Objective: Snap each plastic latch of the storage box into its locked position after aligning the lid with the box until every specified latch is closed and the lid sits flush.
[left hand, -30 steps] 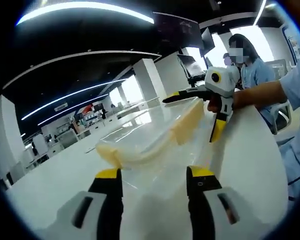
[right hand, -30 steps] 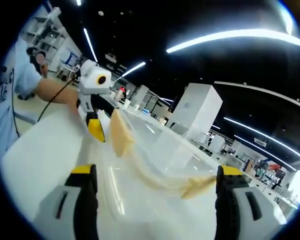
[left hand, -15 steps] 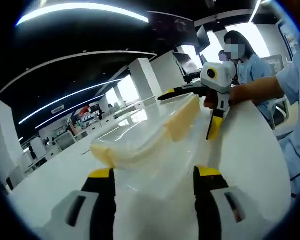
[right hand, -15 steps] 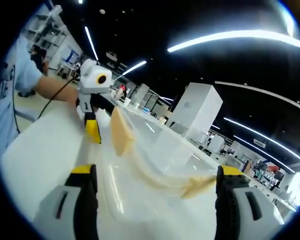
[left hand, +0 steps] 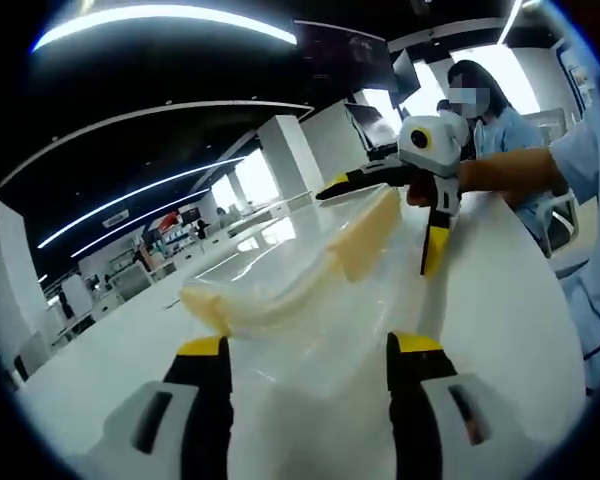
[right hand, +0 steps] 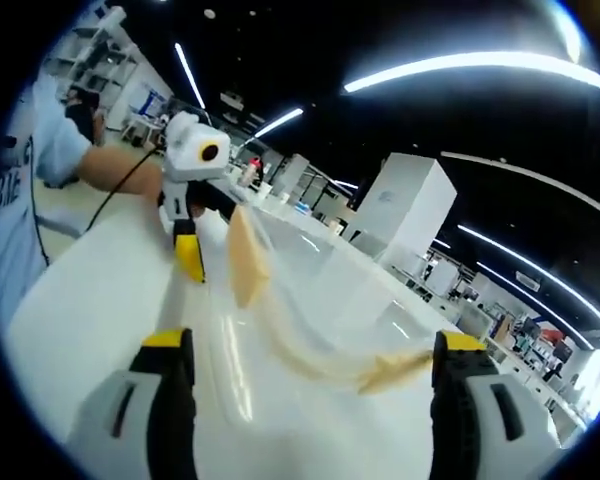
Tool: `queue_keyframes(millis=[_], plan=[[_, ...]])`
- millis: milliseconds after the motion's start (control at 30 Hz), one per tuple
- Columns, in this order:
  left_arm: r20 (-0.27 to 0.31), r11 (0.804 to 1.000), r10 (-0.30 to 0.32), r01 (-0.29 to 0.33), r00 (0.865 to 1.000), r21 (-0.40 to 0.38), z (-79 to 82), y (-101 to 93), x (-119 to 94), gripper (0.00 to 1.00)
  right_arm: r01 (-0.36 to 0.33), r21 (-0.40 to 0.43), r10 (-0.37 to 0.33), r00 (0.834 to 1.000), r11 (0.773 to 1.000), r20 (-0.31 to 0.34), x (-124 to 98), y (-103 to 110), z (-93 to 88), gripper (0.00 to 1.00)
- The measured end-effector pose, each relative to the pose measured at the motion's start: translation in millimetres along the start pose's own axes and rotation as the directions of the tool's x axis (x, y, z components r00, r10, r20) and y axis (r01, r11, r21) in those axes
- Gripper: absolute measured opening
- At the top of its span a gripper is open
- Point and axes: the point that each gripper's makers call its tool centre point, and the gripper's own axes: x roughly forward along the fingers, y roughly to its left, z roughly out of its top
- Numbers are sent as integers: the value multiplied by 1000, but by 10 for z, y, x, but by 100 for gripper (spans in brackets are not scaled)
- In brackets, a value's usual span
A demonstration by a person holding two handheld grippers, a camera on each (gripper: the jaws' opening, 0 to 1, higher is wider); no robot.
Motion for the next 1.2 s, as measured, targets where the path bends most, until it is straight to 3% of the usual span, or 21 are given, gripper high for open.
queue_keyframes(millis=[133,267,333,467,533,767,967,1200], plan=[[0,1000,2,-2,1000,1,-15,-4,-6,61,-88,-4,87,989,996,-121,-68,0,-30,100],[1,1000,-8,8,1000,-8,-20,-26,-8,64,-177,15,175,954,984,-244,-136,1,-81,100],[2,1000,-10,10,1000,-10,-20,-34,-8,64,-198,47,204,942,979,-268,-145,-14,-65,100],[2,1000,-8,8,1000,-9,-27,-41,-6,64,-280,42,275,884,959,-377,-201,-32,-103,100],[2,1000,-8,8,1000,-9,-21,-56,3,64,-315,80,319,854,946,-411,-222,-42,-93,100],[2,1000,-7,7,1000,-9,14,-201,45,63,-349,224,414,782,910,-466,-245,-101,-5,99],[0,1000,-4,4,1000,-11,28,-269,68,63,-364,283,460,739,887,-492,-258,-131,32,94],[-1,1000,-13,13,1000,-19,18,-216,70,64,-356,351,495,709,866,-502,-253,-218,68,84]])
